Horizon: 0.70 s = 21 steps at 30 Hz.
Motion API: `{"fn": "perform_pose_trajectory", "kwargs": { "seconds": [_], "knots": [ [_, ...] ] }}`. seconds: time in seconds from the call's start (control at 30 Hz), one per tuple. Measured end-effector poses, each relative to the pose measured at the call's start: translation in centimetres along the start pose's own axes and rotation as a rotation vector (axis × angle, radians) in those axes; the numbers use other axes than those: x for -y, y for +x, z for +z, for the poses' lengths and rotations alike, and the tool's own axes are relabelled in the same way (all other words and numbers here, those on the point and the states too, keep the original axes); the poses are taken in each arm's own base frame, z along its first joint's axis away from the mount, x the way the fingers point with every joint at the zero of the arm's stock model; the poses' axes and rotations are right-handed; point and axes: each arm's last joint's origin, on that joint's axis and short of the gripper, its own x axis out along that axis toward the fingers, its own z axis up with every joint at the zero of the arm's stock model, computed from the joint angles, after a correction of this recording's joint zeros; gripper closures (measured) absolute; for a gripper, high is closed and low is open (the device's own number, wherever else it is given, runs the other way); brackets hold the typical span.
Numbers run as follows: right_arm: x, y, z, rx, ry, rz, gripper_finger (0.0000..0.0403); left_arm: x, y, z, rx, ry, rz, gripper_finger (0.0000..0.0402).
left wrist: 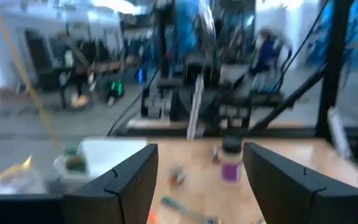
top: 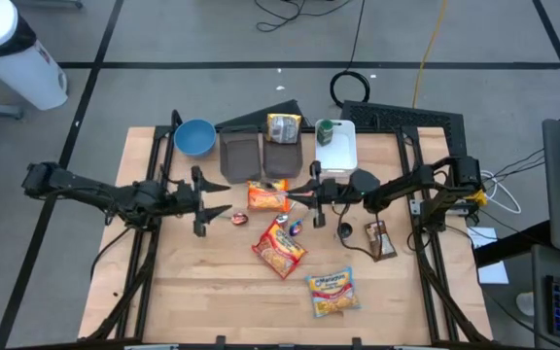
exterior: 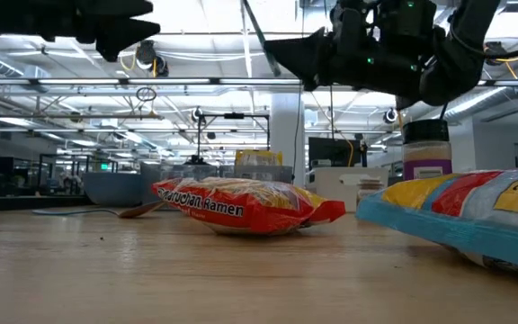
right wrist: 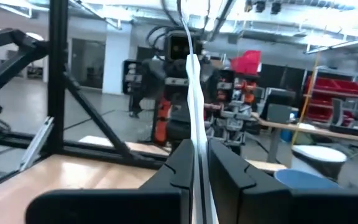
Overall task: Pick & Place Food Item
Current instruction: Put the blue patterned spoon into the left black bin
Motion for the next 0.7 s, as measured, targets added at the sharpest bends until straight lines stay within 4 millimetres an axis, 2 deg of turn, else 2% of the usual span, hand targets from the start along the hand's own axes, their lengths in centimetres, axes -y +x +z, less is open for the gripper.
{"fn": "perform_pose_trajectory", "kwargs": {
  "seconds": [0.27, 0.53, 0.7],
  "knots": [
    [-1.2, 1.7, 1.1, 0.031, 0.001, 0.047, 0.0386, -1.0, 0.3, -0.4, 0.132, -0.004, -0.099, 0.0156],
    [-1.8, 2.9, 1.8, 0.025, -0.016, 0.073, 0.0386, -2.1, 2.1, 0.6, 0.190, 0.027, -0.183, 0.0156],
    [-1.8, 3.0, 1.6, 0.002, -0.012, 0.076, 0.0386, -2.6, 4.1, 2.3, 0.212, 0.042, -0.268, 0.0156]
  ]
}}
